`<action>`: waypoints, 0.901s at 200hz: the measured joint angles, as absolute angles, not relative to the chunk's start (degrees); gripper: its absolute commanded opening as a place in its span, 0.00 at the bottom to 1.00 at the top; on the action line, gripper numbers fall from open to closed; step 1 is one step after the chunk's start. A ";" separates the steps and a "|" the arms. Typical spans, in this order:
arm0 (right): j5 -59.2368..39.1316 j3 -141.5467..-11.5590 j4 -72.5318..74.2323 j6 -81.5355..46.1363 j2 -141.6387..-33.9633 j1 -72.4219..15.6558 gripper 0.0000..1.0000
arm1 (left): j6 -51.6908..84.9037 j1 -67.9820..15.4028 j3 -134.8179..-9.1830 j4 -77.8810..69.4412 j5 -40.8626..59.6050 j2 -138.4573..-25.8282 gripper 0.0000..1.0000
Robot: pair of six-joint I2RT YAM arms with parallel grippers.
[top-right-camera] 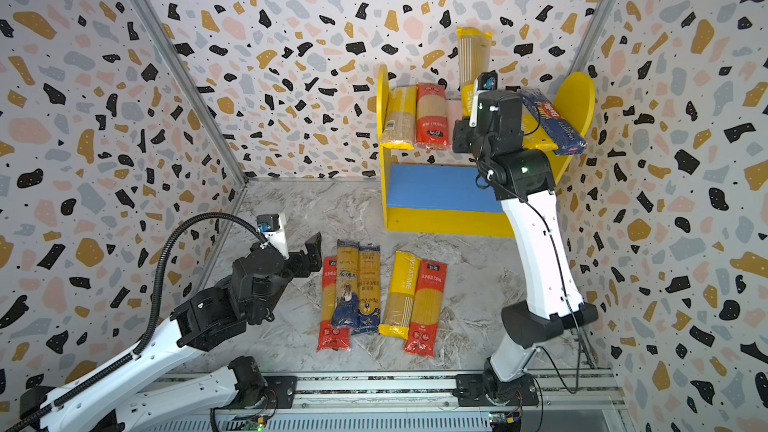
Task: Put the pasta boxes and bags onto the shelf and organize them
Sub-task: 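Raise the PASTATIME bag onto the upper shelf beside the red-labelled bag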
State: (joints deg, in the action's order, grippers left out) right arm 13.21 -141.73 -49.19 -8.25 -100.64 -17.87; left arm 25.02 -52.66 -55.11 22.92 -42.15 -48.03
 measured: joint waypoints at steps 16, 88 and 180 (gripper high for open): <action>9.21 -143.00 -48.53 -8.27 -103.42 -14.79 0.24 | 24.67 -52.66 -55.11 22.50 -42.09 -48.03 0.94; 0.64 -140.75 -49.36 -8.25 -105.27 -11.86 0.25 | 23.11 -52.66 -55.09 20.32 -42.54 -49.10 0.95; -0.45 -140.75 -47.24 -7.11 -107.33 -12.01 0.51 | 23.07 -52.66 -54.04 18.70 -42.48 -51.40 0.95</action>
